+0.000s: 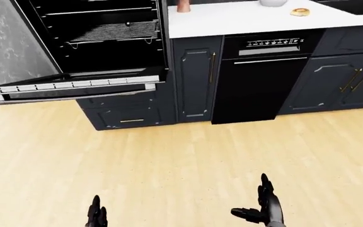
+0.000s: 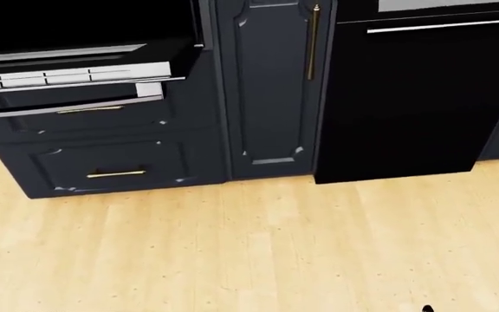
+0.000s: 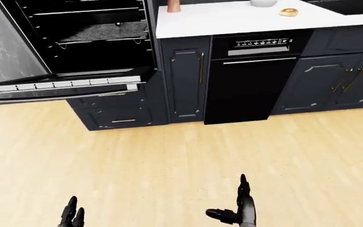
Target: Close the oven door.
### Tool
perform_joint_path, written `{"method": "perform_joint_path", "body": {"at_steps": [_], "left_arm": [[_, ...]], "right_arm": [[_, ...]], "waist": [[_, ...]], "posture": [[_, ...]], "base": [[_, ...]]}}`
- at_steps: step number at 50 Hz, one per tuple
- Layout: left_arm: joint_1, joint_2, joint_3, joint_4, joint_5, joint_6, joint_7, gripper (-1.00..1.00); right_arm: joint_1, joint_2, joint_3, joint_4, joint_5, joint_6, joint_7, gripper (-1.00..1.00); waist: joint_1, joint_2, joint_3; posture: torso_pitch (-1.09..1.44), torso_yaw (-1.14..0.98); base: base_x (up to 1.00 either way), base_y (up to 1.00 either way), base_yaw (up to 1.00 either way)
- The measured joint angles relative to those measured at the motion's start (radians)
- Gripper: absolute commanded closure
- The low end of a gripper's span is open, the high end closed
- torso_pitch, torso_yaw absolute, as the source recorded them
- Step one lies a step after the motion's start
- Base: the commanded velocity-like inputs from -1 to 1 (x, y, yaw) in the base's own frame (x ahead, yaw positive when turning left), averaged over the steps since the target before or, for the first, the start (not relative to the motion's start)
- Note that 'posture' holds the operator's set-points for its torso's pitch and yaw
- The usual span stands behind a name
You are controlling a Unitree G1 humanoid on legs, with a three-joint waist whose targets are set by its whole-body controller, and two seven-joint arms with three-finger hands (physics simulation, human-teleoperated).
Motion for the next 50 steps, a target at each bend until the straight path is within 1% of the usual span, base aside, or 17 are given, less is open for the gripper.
{"method": "perform_joint_path", "body": {"at_steps": [2, 7, 10, 12, 14, 17, 19, 23, 26, 31, 35, 40, 42, 44, 47, 48, 50], "left_arm": [[-0.001, 0.000, 0.000, -0.001, -0.001, -0.004, 0.004, -1.00], [-0.005, -0.006, -0.005, -0.001, 0.003, -0.002, 0.000, -1.00], [-0.004, -0.006, -0.006, 0.002, 0.007, 0.002, -0.001, -1.00], [-0.005, -0.004, -0.005, 0.001, 0.006, 0.002, -0.001, -1.00], [-0.008, -0.016, -0.007, 0.001, 0.007, 0.005, -0.001, -1.00], [-0.005, -0.022, -0.014, 0.006, 0.014, 0.009, -0.009, -1.00], [-0.005, -0.019, -0.012, 0.005, 0.014, 0.008, -0.010, -1.00], [-0.008, -0.013, -0.008, -0.002, 0.010, 0.001, -0.007, -1.00], [-0.005, -0.010, -0.007, -0.001, 0.007, -0.002, -0.006, -1.00], [-0.003, 0.002, 0.002, -0.002, -0.003, 0.002, 0.001, -1.00], [-0.006, -0.001, -0.001, -0.002, -0.003, 0.001, -0.004, -1.00], [-0.006, -0.001, -0.001, 0.003, -0.001, 0.008, -0.009, -1.00], [-0.006, 0.001, 0.001, 0.001, -0.001, 0.007, -0.010, -1.00], [-0.008, -0.012, -0.002, 0.001, 0.000, 0.009, -0.010, -1.00], [-0.005, -0.019, -0.009, 0.008, 0.008, 0.015, -0.018, -1.00], [-0.006, -0.018, -0.008, 0.008, 0.009, 0.015, -0.019, -1.00], [-0.007, -0.014, -0.005, 0.003, 0.008, 0.011, -0.019, -1.00]], "right_arm": [[0.001, -0.002, -0.001, 0.001, -0.003, 0.002, 0.005, -1.00], [-0.001, -0.016, -0.013, -0.006, 0.010, 0.000, 0.001, -1.00], [-0.003, -0.015, -0.012, -0.008, 0.014, -0.002, -0.002, -1.00], [-0.003, -0.012, -0.009, -0.008, 0.013, -0.003, -0.001, -1.00], [-0.002, -0.020, -0.010, -0.006, 0.013, 0.002, -0.001, -1.00], [0.005, -0.023, -0.014, -0.002, 0.018, 0.003, -0.004, -1.00], [0.004, -0.024, -0.014, -0.004, 0.020, 0.002, -0.004, -1.00], [0.001, -0.024, -0.012, -0.008, 0.019, -0.001, -0.001, -1.00], [0.000, -0.022, -0.012, -0.006, 0.019, -0.001, 0.000, -1.00], [0.000, 0.001, 0.004, 0.000, 0.004, 0.008, 0.013, -1.00], [0.000, -0.013, -0.003, -0.003, 0.005, 0.005, 0.006, -1.00], [-0.003, -0.014, -0.003, -0.009, 0.006, -0.003, -0.002, -1.00], [-0.003, -0.013, -0.001, -0.008, 0.003, -0.004, -0.001, -1.00], [-0.001, -0.021, -0.004, -0.006, 0.003, 0.001, -0.002, -1.00], [0.006, -0.025, -0.010, -0.001, 0.008, 0.002, -0.007, -1.00], [0.006, -0.025, -0.010, -0.002, 0.009, 0.001, -0.008, -1.00], [0.003, -0.026, -0.009, -0.006, 0.009, -0.001, -0.009, -1.00]], "waist": [[-0.002, -0.019, 0.000], [-0.013, -0.084, 0.010], [-0.014, -0.118, 0.009], [-0.016, -0.150, 0.005], [-0.030, -0.131, 0.006], [-0.034, -0.133, -0.008], [-0.030, -0.117, -0.004], [-0.027, -0.052, 0.008], [-0.022, 0.016, -0.002], [-0.007, -0.014, 0.002], [-0.015, -0.063, 0.009], [-0.016, -0.119, 0.008], [-0.018, -0.151, 0.004], [-0.032, -0.134, 0.006], [-0.035, -0.134, -0.008], [-0.033, -0.127, -0.007], [-0.029, -0.101, 0.001]], "posture": [[0.00, 0.00], [0.00, 0.00], [0.00, 0.00], [0.00, 0.00], [0.00, 0.00], [0.00, 0.00], [0.00, 0.00], [0.00, 0.00], [0.00, 0.00], [0.00, 0.00], [0.00, 0.00], [0.00, 0.00], [0.00, 0.00], [0.00, 0.00], [0.00, 0.00], [0.00, 0.00], [0.00, 0.00]], "base": [[0.00, 0.31, 0.00], [0.00, 0.31, 0.00], [0.00, 0.32, 0.00], [0.00, 0.31, 0.00], [0.00, 0.31, 0.00], [0.00, 0.32, 0.00], [0.00, 0.32, 0.00], [0.00, 0.31, 0.00], [0.00, 0.32, 0.00], [0.00, 0.31, 0.00], [0.00, 0.32, 0.00], [0.00, 0.31, 0.00], [0.00, 0.32, 0.00], [0.00, 0.32, 0.00], [0.00, 0.32, 0.00], [0.00, 0.31, 0.00], [0.00, 0.32, 0.00]]}}
